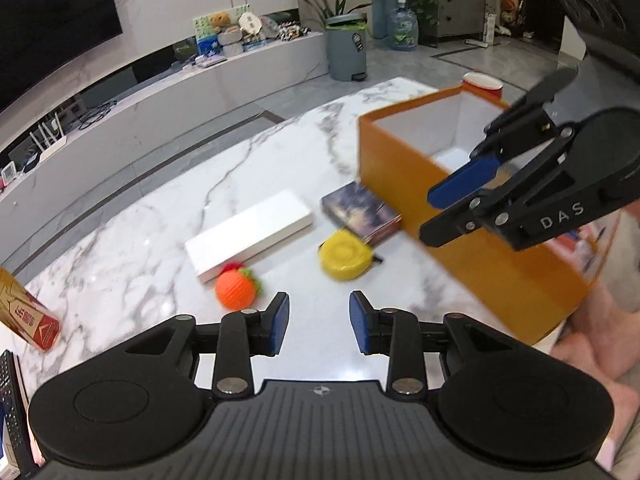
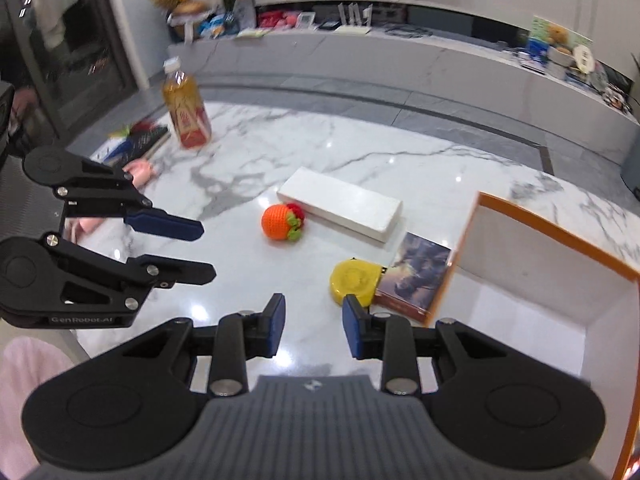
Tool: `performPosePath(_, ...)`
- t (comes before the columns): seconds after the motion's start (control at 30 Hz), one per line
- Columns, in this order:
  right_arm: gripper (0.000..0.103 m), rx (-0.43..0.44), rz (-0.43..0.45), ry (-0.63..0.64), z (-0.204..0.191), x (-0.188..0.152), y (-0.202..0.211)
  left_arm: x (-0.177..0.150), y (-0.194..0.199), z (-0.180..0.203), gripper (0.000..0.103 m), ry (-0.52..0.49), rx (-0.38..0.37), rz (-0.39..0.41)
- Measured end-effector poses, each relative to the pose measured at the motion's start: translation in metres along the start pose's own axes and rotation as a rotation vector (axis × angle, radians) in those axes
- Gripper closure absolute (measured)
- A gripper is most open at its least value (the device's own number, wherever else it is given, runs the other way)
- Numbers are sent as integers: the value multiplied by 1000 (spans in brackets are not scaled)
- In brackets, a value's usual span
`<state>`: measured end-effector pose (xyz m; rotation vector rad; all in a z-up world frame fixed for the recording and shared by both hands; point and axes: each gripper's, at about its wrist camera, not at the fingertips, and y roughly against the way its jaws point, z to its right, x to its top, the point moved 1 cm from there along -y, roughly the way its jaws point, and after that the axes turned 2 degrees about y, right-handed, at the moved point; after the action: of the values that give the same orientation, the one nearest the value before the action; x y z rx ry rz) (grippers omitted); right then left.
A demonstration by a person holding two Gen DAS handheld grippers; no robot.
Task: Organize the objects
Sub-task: 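Withdraw both grippers from the shoebox toward the crochet fruit and tape measure, then grasp the orange crochet fruit with the left gripper while the right grasps the yellow tape measure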
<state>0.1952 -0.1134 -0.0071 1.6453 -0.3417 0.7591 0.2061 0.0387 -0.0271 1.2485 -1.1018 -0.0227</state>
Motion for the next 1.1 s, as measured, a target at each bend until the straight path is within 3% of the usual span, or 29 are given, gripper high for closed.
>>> performPosePath(0.3, 69, -45, -159, 173, 3, 19, -71, -7, -49, -42, 57, 48, 47, -23)
performPosePath(0.4, 68, -43, -206, 239, 8, 25, -92, -3, -67, -53, 51, 41, 54, -26)
performPosePath(0.47, 61, -45, -235, 273, 10, 29, -105, -1, -78, -61, 48, 46, 53, -29)
performPosePath(0.67, 52, -15, -323, 323, 14, 39, -144, 6, -104, -76, 46, 49, 32, -46)
performPosePath(0.87, 43, 17, -399, 577, 3, 43, -168, 3, -120, -83, 46, 31, 7, -94)
performPosePath(1.1, 39, 72, -503, 684, 3, 46, -183, 0, -128, -88, 47, 41, -15, -112)
